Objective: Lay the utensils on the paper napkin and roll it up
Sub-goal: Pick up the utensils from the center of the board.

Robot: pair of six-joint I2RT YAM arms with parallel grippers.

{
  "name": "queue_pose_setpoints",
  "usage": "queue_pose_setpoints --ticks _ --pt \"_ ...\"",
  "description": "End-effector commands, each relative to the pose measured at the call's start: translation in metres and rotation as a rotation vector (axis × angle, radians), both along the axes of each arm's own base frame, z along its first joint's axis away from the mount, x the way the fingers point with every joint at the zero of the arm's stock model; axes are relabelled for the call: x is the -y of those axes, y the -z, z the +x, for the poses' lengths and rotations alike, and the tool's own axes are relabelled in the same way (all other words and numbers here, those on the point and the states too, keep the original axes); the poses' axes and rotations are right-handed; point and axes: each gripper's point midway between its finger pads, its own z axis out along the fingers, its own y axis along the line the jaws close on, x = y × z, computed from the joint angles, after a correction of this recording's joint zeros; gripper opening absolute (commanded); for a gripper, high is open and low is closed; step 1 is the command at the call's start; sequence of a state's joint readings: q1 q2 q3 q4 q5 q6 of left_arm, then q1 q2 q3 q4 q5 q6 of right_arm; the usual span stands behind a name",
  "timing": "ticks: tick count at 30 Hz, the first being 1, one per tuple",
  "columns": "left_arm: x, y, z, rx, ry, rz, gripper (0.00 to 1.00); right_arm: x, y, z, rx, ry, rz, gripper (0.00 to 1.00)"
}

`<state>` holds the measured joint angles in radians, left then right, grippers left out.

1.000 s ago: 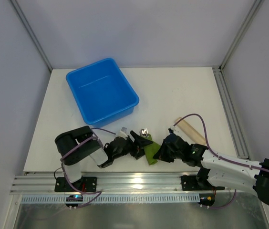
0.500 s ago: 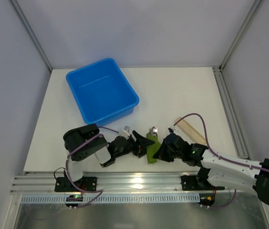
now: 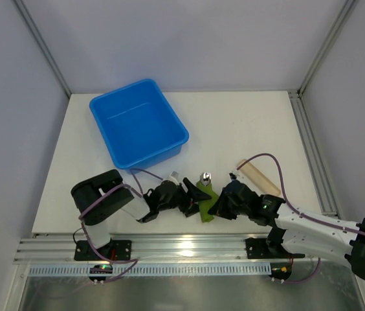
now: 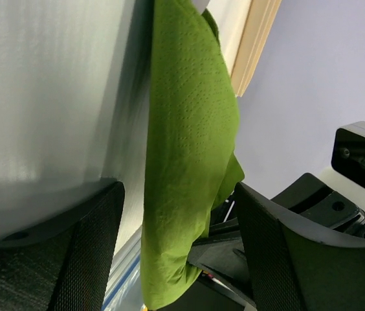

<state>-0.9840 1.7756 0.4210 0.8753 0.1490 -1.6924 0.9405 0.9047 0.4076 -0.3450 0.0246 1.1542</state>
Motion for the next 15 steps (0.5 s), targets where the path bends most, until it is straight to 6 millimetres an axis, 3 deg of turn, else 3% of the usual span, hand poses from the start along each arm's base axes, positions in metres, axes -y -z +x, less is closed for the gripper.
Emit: queue_pose_setpoints --ticks 1,3,15 --pt "-0.045 0.089 -0.037 -0.206 0.032 0.276 0.72 -0.009 -0.024 0.009 0.048 0.009 0.06 0.04" --pt "-0.043 0.096 -0.036 -0.218 0.029 0.28 0.72 -0.009 -0.024 0.009 0.049 0.009 0.061 0.04" --pt "-0.034 0.092 -0.028 -0.221 0.012 0.255 0.69 -0.01 -0.022 0.008 0.043 0.005 0.064 0.04"
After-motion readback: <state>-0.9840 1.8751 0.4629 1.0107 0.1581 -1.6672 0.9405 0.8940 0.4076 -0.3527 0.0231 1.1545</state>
